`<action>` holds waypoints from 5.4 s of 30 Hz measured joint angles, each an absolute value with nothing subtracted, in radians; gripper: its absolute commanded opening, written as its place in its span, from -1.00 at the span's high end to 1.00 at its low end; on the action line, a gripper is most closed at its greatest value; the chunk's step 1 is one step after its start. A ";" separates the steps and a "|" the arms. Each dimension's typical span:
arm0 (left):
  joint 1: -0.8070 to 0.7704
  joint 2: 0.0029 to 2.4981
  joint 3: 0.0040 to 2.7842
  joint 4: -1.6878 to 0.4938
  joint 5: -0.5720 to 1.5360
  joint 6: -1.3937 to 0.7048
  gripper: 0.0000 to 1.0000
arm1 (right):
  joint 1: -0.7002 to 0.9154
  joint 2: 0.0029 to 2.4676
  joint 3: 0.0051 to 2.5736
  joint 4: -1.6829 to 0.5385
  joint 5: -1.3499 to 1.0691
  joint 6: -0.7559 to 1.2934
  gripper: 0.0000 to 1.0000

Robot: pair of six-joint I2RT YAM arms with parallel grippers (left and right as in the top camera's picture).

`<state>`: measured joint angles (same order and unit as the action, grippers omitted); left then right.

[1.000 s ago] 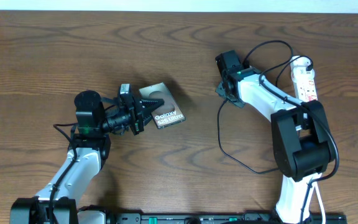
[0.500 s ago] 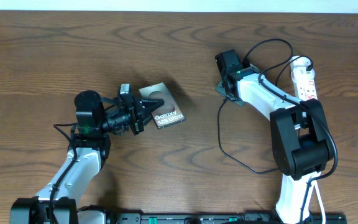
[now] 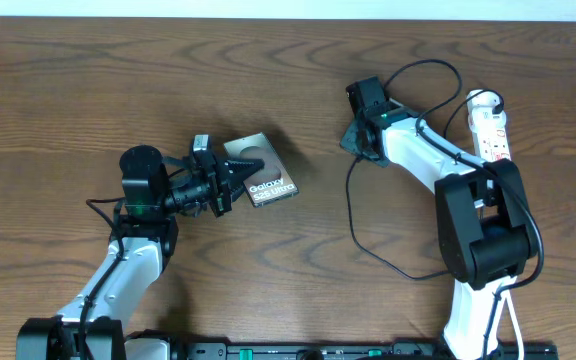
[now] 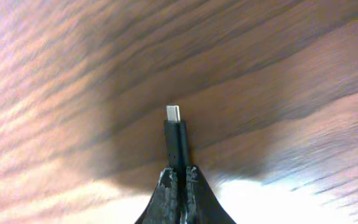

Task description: Plug charger to phone and switch on socket

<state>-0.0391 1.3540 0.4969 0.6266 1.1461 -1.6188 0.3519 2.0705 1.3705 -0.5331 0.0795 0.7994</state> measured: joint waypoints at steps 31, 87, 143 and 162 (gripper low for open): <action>-0.039 1.354 0.598 0.894 1.376 -1.512 0.86 | 0.352 1.290 1.154 -1.165 -0.829 -0.053 0.97; -0.057 1.354 0.599 1.058 1.167 -1.440 0.86 | 0.493 1.301 1.070 -0.592 -0.976 0.228 0.98; -0.056 1.354 0.599 1.058 1.187 -1.407 0.86 | 0.566 1.335 1.070 -0.507 -0.818 0.333 0.98; -0.039 1.354 0.599 0.958 1.212 -1.243 0.86 | 0.565 1.303 1.070 -0.775 -0.364 0.334 0.93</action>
<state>-0.0391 1.3540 0.5991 0.9585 1.2121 -1.2434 0.5652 1.3033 1.0702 -0.7750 -0.3637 0.3336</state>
